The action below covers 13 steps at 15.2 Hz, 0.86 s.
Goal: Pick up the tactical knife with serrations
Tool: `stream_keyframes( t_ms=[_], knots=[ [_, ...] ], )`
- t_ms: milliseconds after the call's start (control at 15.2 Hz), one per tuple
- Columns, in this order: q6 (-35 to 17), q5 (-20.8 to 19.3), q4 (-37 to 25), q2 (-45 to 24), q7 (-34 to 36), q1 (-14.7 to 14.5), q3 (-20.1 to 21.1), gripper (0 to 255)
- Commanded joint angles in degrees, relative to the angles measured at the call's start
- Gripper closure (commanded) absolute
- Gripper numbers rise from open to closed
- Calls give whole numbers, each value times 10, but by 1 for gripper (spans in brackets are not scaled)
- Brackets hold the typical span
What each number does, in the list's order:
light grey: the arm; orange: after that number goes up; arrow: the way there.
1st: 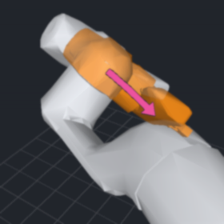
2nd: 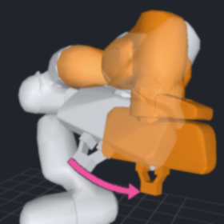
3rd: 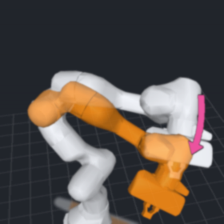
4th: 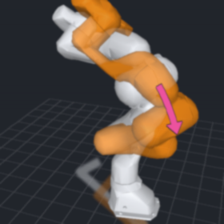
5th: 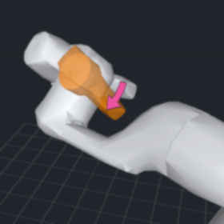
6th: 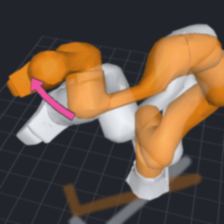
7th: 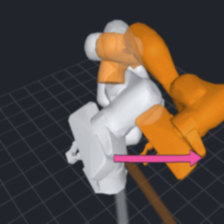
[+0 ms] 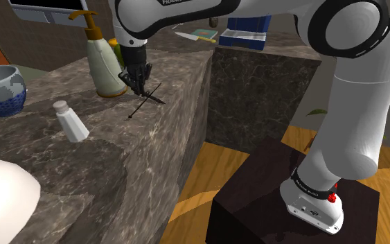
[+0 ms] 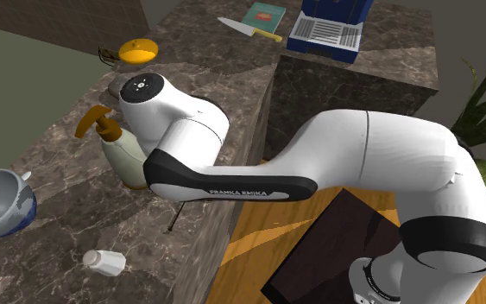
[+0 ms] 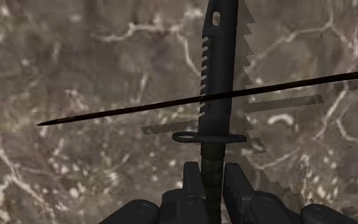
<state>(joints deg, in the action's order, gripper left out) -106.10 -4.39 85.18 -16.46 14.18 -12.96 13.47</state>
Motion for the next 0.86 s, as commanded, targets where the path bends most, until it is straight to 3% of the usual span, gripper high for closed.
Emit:
stream_keyframes(
  t_ms=[0,792],
  knots=[
    [15,0,-14,1,0,-1,0,255],
    [100,-2,-112,-13,-1,-6,2,255]
  ],
)
